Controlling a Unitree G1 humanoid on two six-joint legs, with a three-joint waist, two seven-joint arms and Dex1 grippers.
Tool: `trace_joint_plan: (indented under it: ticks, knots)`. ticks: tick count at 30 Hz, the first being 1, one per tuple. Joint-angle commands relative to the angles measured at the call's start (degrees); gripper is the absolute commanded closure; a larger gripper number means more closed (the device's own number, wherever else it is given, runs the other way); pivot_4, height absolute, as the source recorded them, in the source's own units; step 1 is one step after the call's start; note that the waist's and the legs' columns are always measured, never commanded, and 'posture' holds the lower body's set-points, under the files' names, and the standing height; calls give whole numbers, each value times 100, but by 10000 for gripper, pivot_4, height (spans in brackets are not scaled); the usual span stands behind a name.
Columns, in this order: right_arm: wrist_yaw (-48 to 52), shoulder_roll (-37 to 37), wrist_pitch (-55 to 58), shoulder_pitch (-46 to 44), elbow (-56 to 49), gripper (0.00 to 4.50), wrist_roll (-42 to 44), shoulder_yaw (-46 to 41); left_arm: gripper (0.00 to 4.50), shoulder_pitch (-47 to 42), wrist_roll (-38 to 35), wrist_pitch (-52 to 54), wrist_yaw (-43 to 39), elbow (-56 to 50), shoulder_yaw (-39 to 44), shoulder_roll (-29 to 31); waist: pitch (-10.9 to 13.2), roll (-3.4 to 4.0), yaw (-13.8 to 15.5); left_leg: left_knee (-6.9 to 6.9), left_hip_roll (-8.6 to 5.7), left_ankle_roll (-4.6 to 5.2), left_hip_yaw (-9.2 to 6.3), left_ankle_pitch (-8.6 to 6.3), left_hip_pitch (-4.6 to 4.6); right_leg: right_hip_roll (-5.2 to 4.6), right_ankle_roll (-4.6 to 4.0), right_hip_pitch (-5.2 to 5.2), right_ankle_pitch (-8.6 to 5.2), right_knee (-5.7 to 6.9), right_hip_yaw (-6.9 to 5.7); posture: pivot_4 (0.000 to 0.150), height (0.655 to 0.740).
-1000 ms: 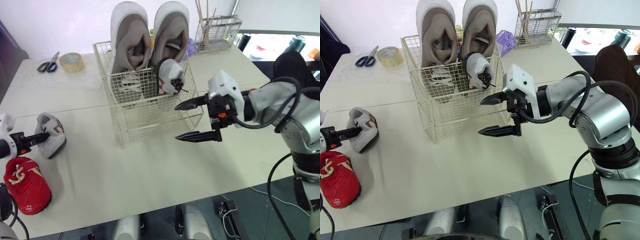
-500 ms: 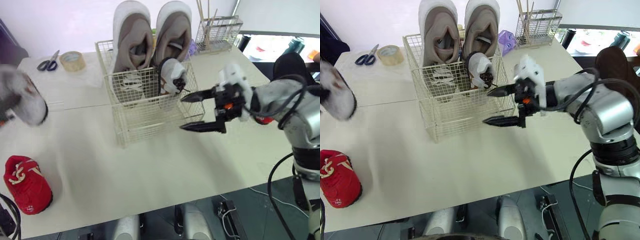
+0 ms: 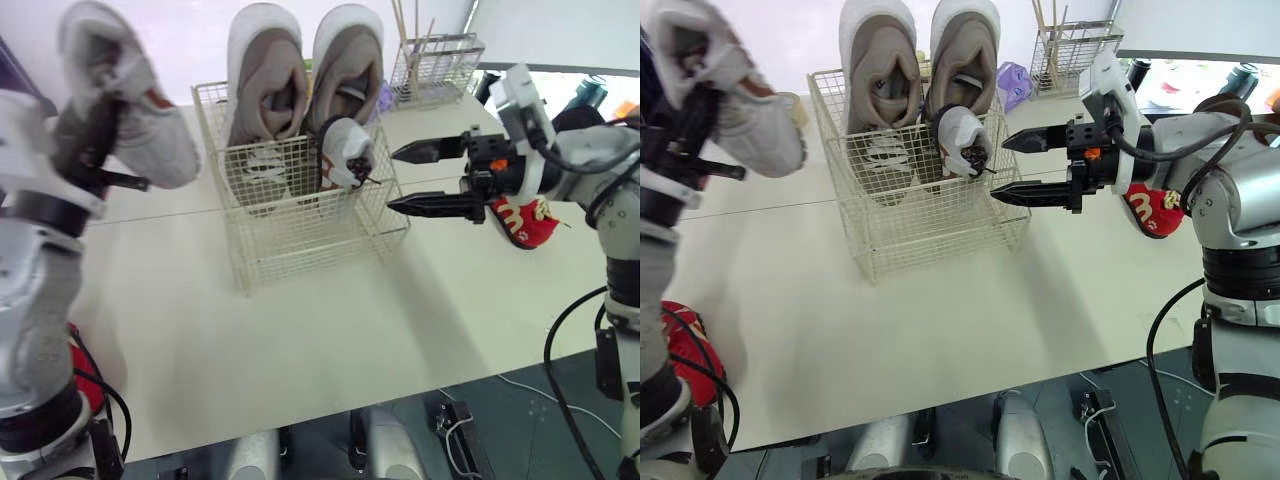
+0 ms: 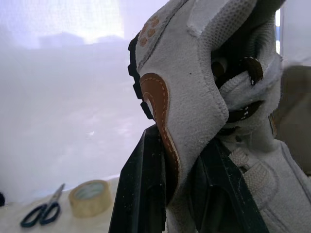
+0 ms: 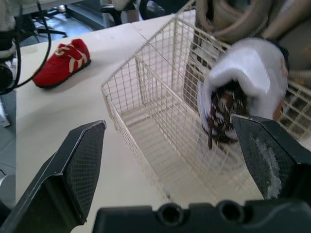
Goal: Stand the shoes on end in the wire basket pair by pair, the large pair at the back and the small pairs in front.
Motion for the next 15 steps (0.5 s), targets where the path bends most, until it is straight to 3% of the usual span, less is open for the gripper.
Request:
trace_joint_plan:
  ticks: [1, 6, 10, 15]
  knots:
    - [74, -217, -31, -61, -20, 0, -117, -78, 42668, -106, 639, -862, -42, -168, -828, -291, -1, 4, 54, 1, 0, 0, 1, 0, 1, 0, -1, 2, 0, -5, 1, 1500, 7400]
    - [-1, -511, 174, 263, -302, 0, -49, -305, 42668, -18, 1512, -2106, -205, 400, -1788, -836, -1, 4, 64, 10, 1, 1, 0, 0, 0, 0, -22, 8, -11, -8, 3, 1500, 7400]
    - [-124, -637, 330, 458, -479, 0, 89, -542, 42668, 306, 2307, -3293, -219, 1099, -2166, -1115, -3, 9, 44, 8, 6, 8, -4, -4, 3, -1, -20, 3, -9, -10, 6, 1500, 7400]
    - [-287, -739, 533, 753, -764, 0, 250, -823, 42668, 54, 2721, -4338, -318, 2113, -2380, -1367, -5, 11, 72, 9, 10, 8, -10, -4, 4, 0, -17, 3, -7, -5, 2, 1500, 7400]
